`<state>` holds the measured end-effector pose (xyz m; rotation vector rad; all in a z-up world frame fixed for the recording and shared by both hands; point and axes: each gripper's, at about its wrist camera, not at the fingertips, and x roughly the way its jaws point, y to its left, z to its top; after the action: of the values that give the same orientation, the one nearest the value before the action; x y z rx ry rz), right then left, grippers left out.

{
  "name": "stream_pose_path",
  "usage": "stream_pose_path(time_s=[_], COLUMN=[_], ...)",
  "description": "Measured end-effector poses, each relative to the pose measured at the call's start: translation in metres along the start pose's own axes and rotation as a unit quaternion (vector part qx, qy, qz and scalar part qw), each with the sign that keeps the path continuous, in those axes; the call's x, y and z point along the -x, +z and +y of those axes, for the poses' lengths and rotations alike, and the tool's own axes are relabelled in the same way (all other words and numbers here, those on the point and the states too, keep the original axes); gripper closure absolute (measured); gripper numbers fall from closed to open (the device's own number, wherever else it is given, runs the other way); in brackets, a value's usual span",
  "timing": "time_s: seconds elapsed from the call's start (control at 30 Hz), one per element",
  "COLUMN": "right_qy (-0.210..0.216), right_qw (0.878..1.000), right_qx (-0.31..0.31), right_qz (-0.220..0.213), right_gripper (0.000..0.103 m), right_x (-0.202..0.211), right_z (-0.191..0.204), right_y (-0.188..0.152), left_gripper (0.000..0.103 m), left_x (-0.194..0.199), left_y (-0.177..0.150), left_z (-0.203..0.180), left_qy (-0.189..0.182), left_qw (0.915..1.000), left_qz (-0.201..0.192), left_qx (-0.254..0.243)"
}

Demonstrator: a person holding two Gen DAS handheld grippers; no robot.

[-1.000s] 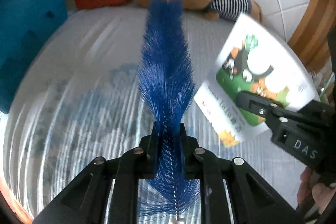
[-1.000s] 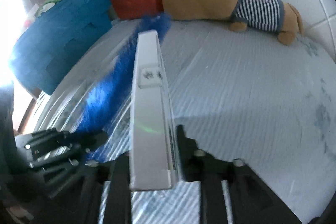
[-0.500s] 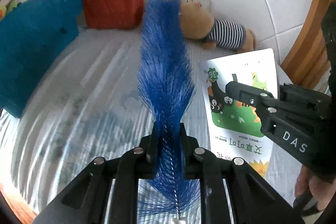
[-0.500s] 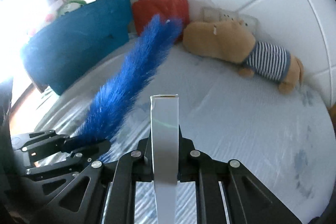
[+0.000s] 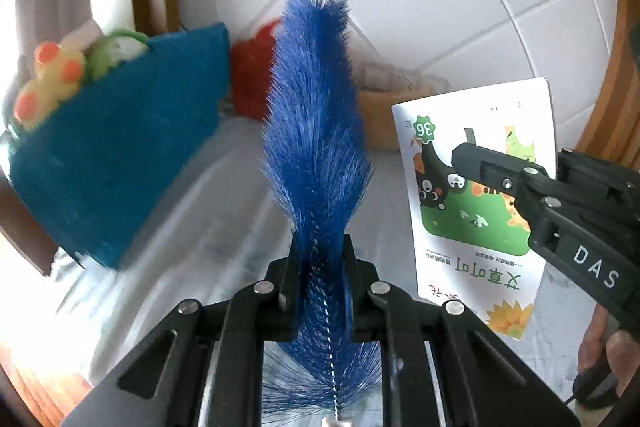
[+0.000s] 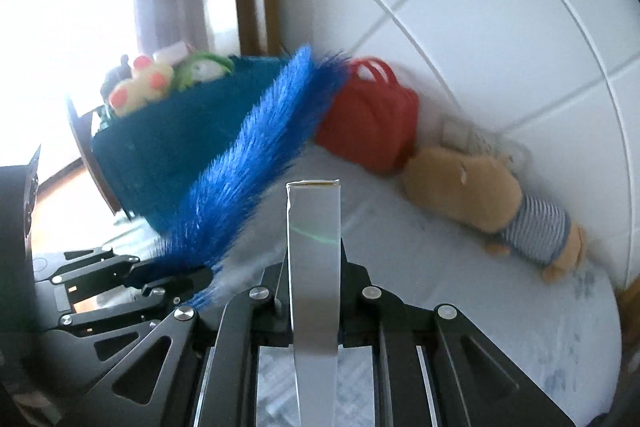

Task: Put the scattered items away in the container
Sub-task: 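Carry the duster with the left tool while the right tool carries the book to the crate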

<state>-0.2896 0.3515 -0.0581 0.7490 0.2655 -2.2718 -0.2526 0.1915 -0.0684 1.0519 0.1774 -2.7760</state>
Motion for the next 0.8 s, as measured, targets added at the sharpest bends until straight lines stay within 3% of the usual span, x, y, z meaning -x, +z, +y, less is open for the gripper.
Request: stream_pose_path(time_s=[0.23,0.47,0.8], right_qy=[-0.024,-0.016,-0.017], right_qw=[0.999,0.994,0.987], right_qx=[0.005,0.053,0.095], right_qz=[-0.045,-0.092,-0.132], right_gripper=[0.089,0.089,0.089], right_x=[-0.013,-0.034,-0.128], right_z=[0.069,0.132,0.215], right_y=[0.064,0.153,0.298], left_gripper=[0.088,0.088,0.088], left_x=[0.035,0.064,0.040], left_y=[0.055,0.130,0.241], left_z=[0.089,0.170,0.324], left_qy=[0.011,0.076,0.111], left_qw=[0.9984,0.9934,0.9911], left_qz=[-0.049,-0.084,-0.071], left_qx=[-0.023,-0.016,-0.019])
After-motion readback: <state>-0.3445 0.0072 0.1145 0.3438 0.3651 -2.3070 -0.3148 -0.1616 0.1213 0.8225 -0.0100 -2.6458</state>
